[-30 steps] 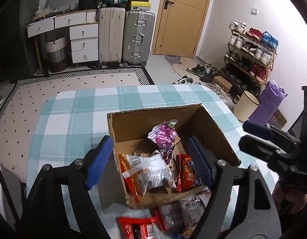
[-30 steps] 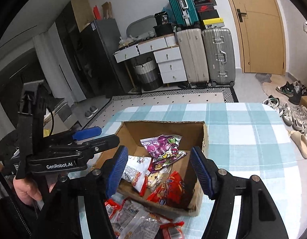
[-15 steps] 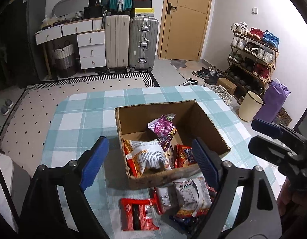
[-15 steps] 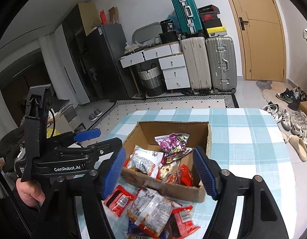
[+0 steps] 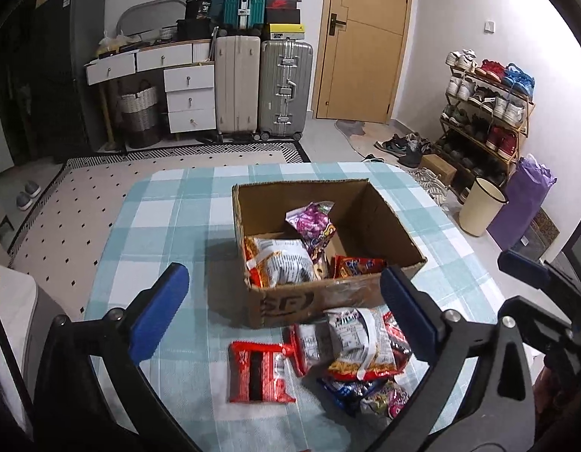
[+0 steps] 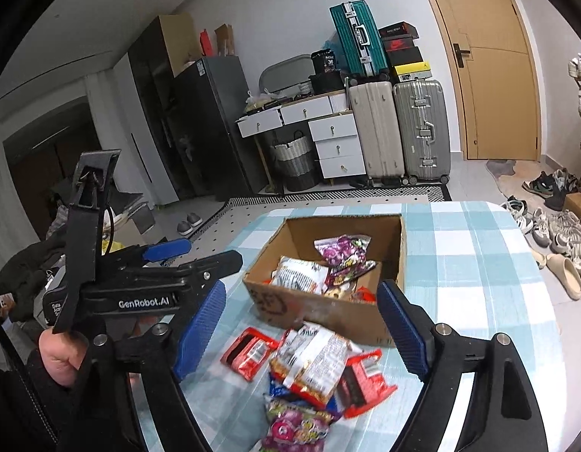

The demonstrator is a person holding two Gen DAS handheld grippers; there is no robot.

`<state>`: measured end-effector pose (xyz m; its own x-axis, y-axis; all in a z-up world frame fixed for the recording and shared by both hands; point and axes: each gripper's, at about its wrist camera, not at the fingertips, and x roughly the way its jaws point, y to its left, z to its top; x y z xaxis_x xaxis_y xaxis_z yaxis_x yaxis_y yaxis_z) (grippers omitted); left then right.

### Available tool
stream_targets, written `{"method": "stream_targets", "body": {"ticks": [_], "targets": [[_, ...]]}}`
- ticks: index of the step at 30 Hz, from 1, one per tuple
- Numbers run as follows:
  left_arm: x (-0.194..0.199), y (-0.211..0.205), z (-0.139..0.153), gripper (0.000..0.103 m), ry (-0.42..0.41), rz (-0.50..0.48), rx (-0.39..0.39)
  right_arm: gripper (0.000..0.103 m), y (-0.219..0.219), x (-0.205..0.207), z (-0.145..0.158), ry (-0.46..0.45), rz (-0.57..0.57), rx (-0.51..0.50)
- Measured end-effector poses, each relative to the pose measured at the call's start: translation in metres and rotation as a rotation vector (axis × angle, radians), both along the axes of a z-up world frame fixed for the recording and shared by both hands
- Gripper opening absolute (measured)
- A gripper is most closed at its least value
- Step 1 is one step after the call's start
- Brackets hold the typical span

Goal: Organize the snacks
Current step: 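Lower the right gripper onto the purple Q-printed candy bag and close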

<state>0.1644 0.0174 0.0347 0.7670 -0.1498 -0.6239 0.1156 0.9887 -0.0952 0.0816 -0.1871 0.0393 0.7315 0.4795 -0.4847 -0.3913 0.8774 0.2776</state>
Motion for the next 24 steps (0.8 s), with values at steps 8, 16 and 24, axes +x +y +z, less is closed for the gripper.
{"method": "stream_targets", "body": {"ticks": [8, 16, 24], "targets": [[-0.036, -0.002, -0.007, 0.102, -0.010, 0.008, -0.004, 0.087, -0.014, -0.028, -0.009, 0.020, -0.026, 0.042], [-0.059, -0.005, -0.038, 0.102, 0.034, 0.002, -0.017, 0.087, -0.020, -0.048, -0.034, 0.084, -0.042, 0.057], [-0.073, 0.006, -0.077, 0.102, 0.082, 0.021, -0.047, 0.087, -0.010, -0.061, -0.059, 0.137, -0.035, 0.053]]}}
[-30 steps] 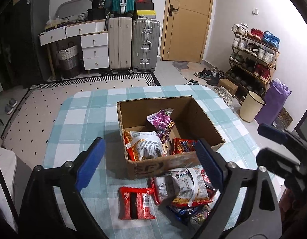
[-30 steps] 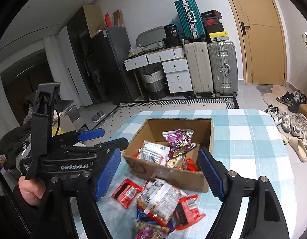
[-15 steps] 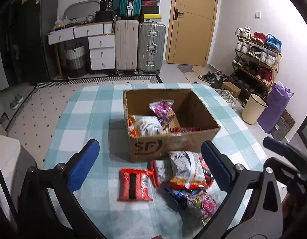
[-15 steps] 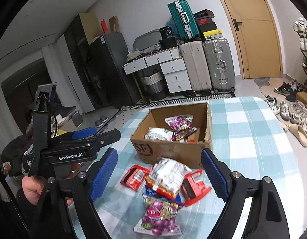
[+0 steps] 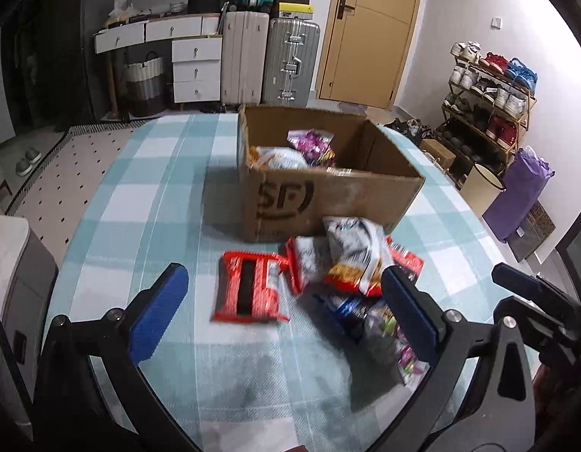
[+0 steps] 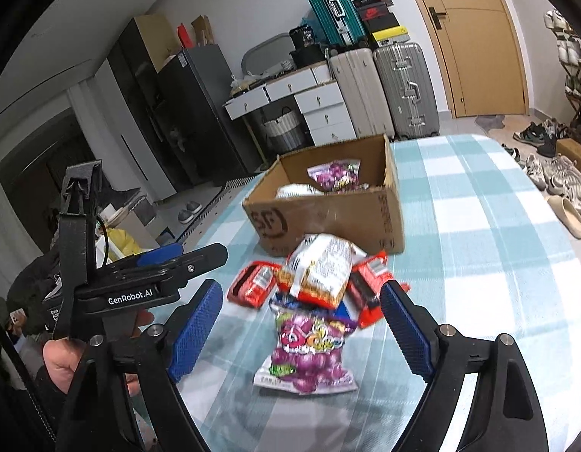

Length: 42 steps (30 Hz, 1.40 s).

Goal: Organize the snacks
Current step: 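Lower the right gripper onto the purple Q-printed candy bag and close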

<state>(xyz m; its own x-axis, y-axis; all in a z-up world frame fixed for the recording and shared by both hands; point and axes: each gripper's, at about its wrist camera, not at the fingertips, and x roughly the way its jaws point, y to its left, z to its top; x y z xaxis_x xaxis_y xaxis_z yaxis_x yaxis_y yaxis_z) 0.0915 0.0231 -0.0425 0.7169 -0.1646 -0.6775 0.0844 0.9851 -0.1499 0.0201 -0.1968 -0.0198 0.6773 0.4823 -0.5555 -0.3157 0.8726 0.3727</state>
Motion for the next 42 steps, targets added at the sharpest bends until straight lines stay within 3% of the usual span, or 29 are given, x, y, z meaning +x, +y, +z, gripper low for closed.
{"method": "stream_targets", "body": {"ticks": [26, 42], "targets": [[-0.017, 0.030, -0.041, 0.102, 0.036, 0.027, -0.015, 0.087, 0.022, 0.019, -0.077, 0.171, 0.013, -0.002], [-0.007, 0.036, -0.058, 0.102, 0.070, 0.031, -0.026, 0.083, 0.034, 0.041, -0.100, 0.216, 0.039, -0.001]]}}
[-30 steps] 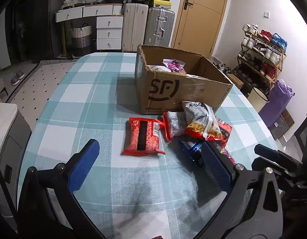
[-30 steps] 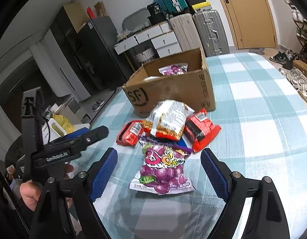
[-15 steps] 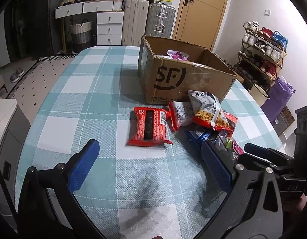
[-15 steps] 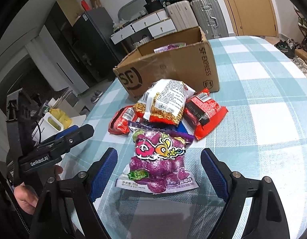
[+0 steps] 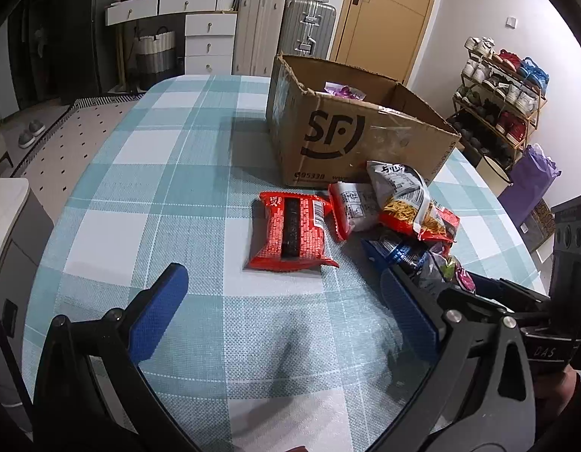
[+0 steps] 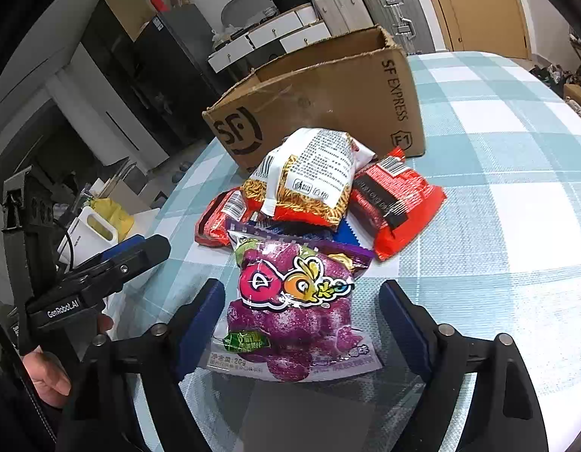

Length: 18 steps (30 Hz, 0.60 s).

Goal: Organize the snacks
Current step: 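Lower the right gripper onto the purple Q-printed candy bag and close, then grasp the red-and-black snack pack with the left gripper while the right holds the candy bag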

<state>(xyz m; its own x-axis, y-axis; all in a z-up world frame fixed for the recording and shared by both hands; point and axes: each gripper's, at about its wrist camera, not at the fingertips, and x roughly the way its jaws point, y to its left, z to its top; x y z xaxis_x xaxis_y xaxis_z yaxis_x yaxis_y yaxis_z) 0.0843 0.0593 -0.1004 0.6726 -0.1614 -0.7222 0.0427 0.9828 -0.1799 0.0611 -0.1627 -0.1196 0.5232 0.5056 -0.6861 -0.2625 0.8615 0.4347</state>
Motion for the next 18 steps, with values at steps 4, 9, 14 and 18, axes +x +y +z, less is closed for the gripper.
{"method": "stream_targets", "body": {"ticks": [4, 9, 14, 18], "targets": [[0.002, 0.000, -0.001, 0.102, 0.001, -0.004, 0.002, 0.076, 0.004, 0.003, -0.005, 0.011, 0.012, 0.010], [0.003, 0.002, -0.003, 0.102, 0.004, 0.006, 0.001, 0.058, 0.015, 0.000, -0.005, -0.015, 0.064, 0.007], [0.003, 0.004, -0.003, 0.102, 0.008, 0.012, 0.002, 0.055, 0.013, -0.003, -0.006, -0.013, 0.064, 0.034], [0.005, 0.005, -0.003, 0.102, 0.007, 0.016, 0.003, 0.055, 0.005, -0.008, -0.001, -0.031, 0.045, 0.044]]}}
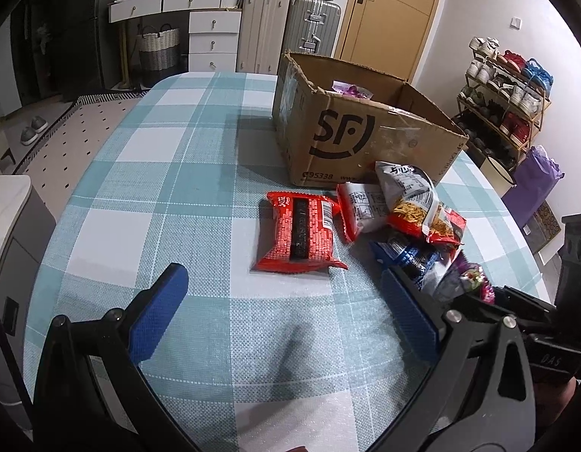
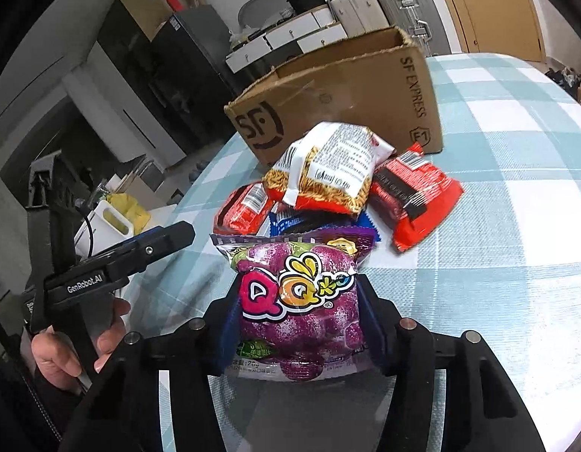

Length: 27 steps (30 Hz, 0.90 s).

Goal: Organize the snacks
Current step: 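Grasp the red-and-black snack pack with the left gripper while the right holds the candy bag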

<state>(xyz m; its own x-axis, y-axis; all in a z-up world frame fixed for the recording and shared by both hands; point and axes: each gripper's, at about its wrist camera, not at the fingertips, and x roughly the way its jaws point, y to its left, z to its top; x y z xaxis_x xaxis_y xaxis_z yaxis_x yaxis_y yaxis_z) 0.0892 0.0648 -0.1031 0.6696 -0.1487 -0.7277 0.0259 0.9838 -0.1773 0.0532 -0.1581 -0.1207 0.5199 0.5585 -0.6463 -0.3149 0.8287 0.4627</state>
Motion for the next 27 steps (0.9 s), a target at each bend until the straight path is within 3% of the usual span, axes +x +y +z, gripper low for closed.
{"method": "stream_targets", "body": {"ticks": [12, 27], "targets": [[0.010, -0.002, -0.002, 0.102, 0.009, -0.004, 0.021, 0.055, -0.023, -0.015, 0.006, -0.021, -0.035, 0.030], [0.051, -0.017, -0.016, 0.102, 0.053, -0.017, 0.057, 0.055, -0.036, -0.022, 0.012, -0.041, -0.083, 0.028]]}}
